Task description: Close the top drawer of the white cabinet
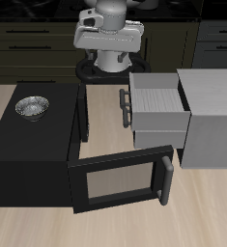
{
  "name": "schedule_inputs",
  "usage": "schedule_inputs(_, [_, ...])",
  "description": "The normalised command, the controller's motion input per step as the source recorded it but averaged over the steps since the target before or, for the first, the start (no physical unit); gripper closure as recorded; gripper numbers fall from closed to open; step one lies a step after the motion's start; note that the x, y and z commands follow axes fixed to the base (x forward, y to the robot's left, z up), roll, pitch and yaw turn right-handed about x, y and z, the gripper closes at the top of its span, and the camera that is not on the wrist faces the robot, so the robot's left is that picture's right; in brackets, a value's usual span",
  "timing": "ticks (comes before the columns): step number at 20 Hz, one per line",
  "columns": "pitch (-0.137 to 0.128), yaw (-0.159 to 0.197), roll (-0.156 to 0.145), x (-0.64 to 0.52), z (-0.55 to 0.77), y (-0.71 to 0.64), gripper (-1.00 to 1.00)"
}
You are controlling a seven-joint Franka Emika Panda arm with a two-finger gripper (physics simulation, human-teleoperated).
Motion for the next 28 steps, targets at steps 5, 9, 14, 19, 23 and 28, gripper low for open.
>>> schedule_inputs(5, [0.012,0.234,0.030,0.04,0.07,0.04,-1.00])
schedule_inputs(9, [0.045,0.231,0.061,0.07,-0.01,0.11,-1.00])
schedule_inputs(14, [0.022,0.331,-0.015,0.16,-0.12,-0.02,-1.00])
schedule_inputs(19, [-0.041,0.183,-0.065,0.11,0.04,-0.18,-1.00])
schedule_inputs(23, [0.038,0.292,0.021,0.05,-0.02,-0.01,-1.00])
schedule_inputs(28, [0.051,0.261,0.009,0.07,-0.06,-0.01,-1.00])
